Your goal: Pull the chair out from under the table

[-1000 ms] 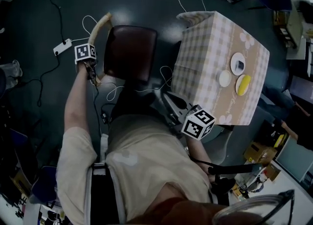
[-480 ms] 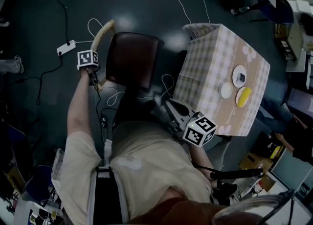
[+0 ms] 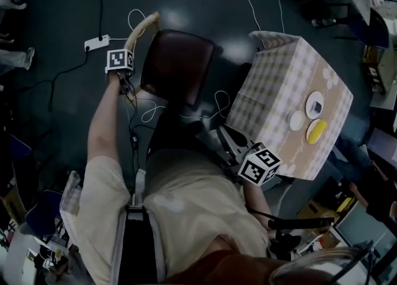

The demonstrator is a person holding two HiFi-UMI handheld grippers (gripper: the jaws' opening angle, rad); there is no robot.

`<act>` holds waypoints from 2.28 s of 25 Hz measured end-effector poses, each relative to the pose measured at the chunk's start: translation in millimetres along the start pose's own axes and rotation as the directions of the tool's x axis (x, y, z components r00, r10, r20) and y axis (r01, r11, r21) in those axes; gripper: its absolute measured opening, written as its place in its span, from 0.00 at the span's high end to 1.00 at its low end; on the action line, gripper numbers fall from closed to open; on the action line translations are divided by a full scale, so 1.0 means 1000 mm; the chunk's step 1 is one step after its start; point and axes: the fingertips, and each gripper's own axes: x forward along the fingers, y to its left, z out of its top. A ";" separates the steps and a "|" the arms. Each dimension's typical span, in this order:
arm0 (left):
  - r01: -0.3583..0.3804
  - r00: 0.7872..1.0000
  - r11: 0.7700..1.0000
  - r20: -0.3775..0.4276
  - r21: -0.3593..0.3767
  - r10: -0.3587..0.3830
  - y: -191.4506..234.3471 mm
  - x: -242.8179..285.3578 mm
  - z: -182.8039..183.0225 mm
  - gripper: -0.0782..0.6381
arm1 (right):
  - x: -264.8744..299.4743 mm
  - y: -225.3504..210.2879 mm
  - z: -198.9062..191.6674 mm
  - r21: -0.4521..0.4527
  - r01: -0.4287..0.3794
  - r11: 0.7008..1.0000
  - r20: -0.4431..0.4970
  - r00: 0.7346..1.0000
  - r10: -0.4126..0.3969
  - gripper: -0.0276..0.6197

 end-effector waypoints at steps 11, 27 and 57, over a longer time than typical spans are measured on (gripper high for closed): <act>-0.053 0.997 0.999 0.064 -0.004 0.053 0.023 -0.024 0.016 0.56 | -0.005 0.000 0.005 -0.020 0.003 1.000 0.032 0.999 -0.003 0.94; 0.170 0.702 0.979 0.684 0.108 -0.197 -0.109 -0.213 0.089 0.75 | -0.070 -0.008 0.029 0.313 -0.184 0.932 0.406 0.913 0.044 0.94; 0.271 0.591 0.792 0.555 0.547 -0.586 -0.374 -0.332 -0.104 0.88 | -0.214 0.046 -0.063 -0.003 -0.392 0.920 0.561 0.761 0.326 0.94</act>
